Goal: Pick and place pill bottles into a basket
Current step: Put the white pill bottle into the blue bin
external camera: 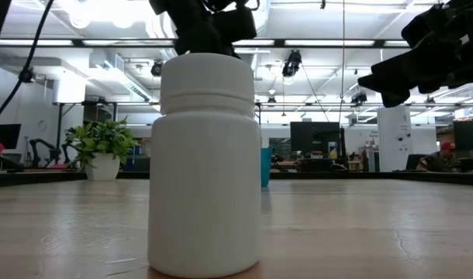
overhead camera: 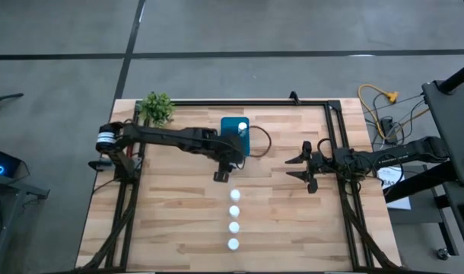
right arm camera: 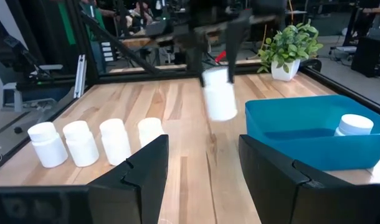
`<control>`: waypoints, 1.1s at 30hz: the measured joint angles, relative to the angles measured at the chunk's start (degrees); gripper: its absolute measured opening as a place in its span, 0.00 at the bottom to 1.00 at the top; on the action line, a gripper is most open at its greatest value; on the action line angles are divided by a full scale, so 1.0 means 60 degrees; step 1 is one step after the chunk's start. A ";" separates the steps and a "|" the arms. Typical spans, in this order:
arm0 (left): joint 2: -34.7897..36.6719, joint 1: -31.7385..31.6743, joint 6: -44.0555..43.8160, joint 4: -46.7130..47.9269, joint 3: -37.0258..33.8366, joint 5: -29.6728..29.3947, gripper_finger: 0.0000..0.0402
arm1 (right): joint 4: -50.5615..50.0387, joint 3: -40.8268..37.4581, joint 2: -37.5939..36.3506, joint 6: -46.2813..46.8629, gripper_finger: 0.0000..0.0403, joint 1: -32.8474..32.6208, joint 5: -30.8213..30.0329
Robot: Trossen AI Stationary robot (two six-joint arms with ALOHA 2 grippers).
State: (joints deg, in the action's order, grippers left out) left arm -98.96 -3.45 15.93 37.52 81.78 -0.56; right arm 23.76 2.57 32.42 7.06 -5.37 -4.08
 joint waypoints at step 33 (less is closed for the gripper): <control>-0.0485 -0.3401 0.1486 0.0345 0.0601 0.0871 0.35 | -0.0185 -0.0004 0.0003 -0.0017 0.46 -0.0004 0.0000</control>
State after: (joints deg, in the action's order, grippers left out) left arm -101.87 -23.86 24.84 39.59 85.38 4.67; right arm 22.65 2.55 32.44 6.96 -5.39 -4.08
